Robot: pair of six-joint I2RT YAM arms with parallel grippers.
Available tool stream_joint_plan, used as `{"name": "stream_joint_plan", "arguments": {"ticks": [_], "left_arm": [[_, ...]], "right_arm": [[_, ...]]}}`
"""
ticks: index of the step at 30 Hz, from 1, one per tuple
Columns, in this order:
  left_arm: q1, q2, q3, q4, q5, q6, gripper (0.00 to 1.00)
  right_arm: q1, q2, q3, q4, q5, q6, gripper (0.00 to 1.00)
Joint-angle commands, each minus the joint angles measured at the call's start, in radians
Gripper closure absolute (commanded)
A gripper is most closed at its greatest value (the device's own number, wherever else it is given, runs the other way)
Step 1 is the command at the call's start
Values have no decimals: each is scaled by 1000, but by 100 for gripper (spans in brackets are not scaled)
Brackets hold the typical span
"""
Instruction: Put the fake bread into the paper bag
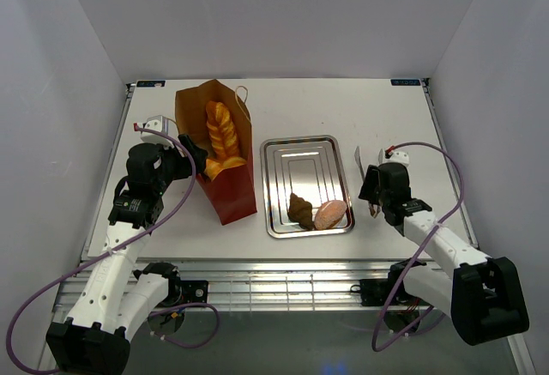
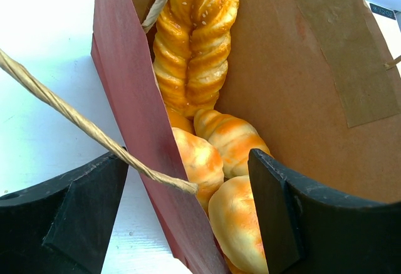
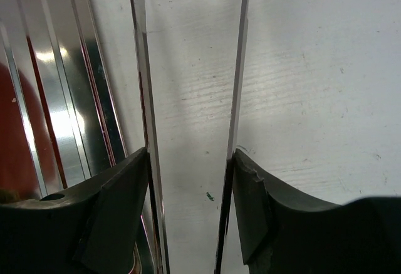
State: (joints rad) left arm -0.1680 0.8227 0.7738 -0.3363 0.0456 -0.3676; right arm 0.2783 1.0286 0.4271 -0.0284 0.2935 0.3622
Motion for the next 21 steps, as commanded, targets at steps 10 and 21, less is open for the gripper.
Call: {"name": "stream_joint_plan", "arguments": {"ticks": [10, 21], "left_arm": [[-7, -10, -10, 0, 22, -2, 13], [-8, -7, -10, -1, 25, -2, 13]], "right_arm": [[-42, 102, -2, 119, -19, -19, 34], [-45, 195, 9, 125, -51, 1, 25]]}}
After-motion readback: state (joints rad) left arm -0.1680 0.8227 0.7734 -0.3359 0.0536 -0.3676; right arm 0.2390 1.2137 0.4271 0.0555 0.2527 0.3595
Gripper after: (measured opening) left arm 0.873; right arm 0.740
